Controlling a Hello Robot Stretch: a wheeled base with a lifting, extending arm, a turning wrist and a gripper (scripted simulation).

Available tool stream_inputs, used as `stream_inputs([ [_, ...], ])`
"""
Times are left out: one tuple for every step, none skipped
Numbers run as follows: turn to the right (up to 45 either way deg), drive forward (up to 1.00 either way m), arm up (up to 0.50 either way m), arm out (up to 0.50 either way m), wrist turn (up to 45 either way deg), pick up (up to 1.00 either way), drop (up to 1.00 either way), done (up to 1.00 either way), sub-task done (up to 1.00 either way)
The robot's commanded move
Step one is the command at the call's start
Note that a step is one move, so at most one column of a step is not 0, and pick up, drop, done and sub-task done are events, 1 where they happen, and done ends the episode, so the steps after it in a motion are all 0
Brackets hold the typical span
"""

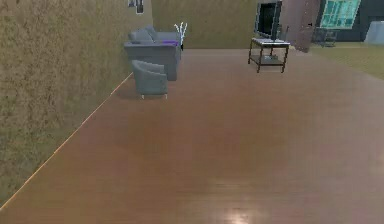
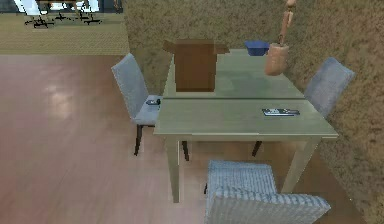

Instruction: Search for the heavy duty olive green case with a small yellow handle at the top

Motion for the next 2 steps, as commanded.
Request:
stream_inputs([
  [9.0, 0.0, 0.0, 0.0, 0.0, 0.0, 0.0, 0.0, 0.0],
  [0.0, 1.0, 0.0, 0.0, 0.0, 0.0, 0.0, 0.0, 0.0],
])
